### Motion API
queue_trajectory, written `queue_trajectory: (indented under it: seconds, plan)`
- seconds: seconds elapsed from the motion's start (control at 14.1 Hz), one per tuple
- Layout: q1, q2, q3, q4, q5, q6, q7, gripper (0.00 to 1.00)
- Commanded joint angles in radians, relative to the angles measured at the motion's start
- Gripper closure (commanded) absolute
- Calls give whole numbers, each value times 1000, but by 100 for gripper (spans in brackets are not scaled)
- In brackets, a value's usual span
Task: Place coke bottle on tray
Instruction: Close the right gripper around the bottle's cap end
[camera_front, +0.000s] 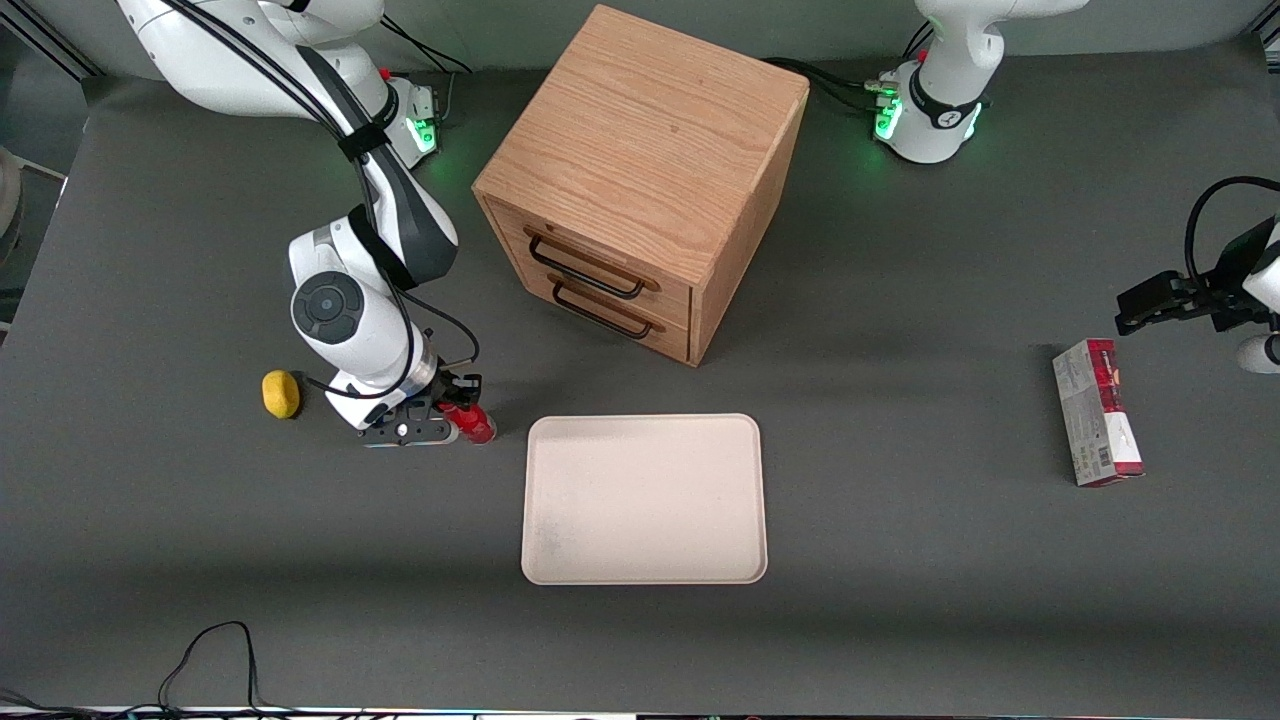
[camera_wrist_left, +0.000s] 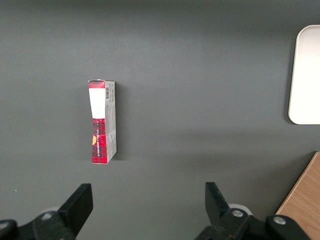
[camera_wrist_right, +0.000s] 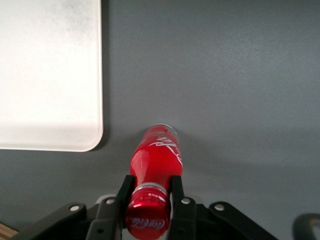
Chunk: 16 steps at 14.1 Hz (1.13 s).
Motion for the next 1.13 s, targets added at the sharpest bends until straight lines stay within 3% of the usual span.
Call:
queue_trajectory:
  seconds: [0.0, 0.35, 0.78, 1.06]
  plan:
    - [-9, -9, 4, -5, -17, 10, 5, 100]
    - [-10, -11, 1, 87, -11, -46, 9, 100]
    - [-23, -9, 1, 447, -15, -495, 6, 100]
    - [-30, 24, 4, 628, -15, -624, 9, 100]
